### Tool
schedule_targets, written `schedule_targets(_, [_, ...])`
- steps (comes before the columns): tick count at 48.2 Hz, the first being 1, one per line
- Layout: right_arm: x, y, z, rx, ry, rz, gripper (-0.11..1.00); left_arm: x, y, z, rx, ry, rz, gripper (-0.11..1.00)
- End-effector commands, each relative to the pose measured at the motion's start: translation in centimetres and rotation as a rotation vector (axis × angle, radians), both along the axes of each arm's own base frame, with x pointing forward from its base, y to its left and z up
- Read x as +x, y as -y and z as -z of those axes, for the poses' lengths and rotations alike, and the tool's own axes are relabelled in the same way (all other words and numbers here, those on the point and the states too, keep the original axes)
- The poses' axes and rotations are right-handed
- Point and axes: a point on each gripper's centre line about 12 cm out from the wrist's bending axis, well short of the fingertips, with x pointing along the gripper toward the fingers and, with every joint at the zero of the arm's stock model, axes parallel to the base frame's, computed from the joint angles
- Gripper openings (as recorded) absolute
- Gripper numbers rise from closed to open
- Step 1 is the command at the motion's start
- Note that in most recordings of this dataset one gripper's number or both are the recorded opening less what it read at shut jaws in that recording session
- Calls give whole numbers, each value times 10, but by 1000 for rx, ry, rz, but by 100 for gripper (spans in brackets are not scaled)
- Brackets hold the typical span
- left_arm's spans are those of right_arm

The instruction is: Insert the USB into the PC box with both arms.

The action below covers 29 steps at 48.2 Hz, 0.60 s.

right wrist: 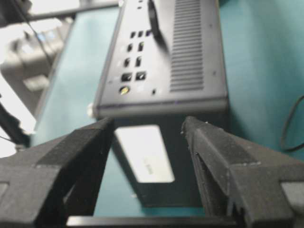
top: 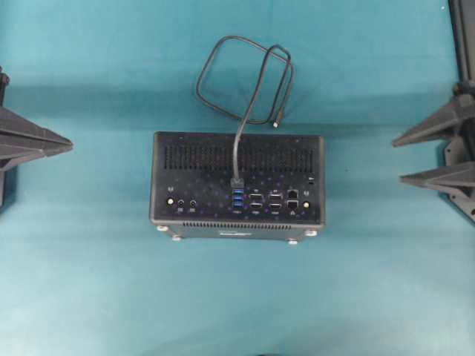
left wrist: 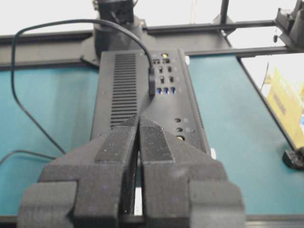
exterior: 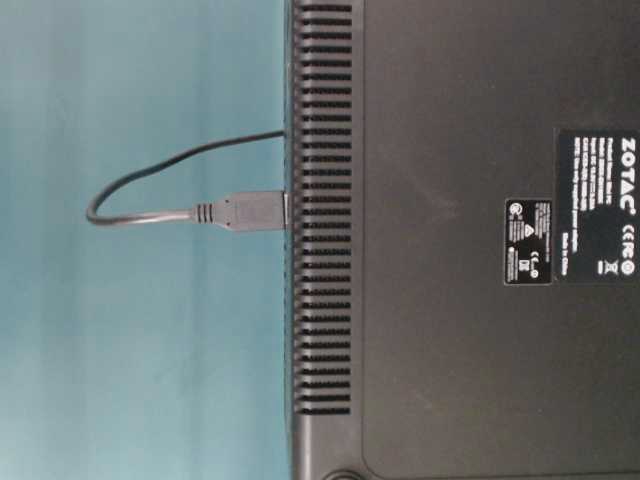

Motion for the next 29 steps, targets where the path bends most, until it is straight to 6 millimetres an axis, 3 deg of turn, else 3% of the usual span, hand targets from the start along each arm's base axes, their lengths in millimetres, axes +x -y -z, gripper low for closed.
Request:
schedule_targets(1, [-4, 0, -4, 24, 36, -5, 69, 0, 0, -3, 1, 9, 2, 0])
schedule_targets(10, [-5, 0, 4, 18, 28, -7, 69, -2, 0, 11, 3, -15, 2, 0])
schedule_targets(22, [-12, 1, 12, 22, 57, -9, 69, -20, -1, 39, 1, -17, 2, 0])
schedule_targets(29, [-18, 5, 26, 32, 108, 4, 69, -31, -2, 42, 0, 15, 2, 0])
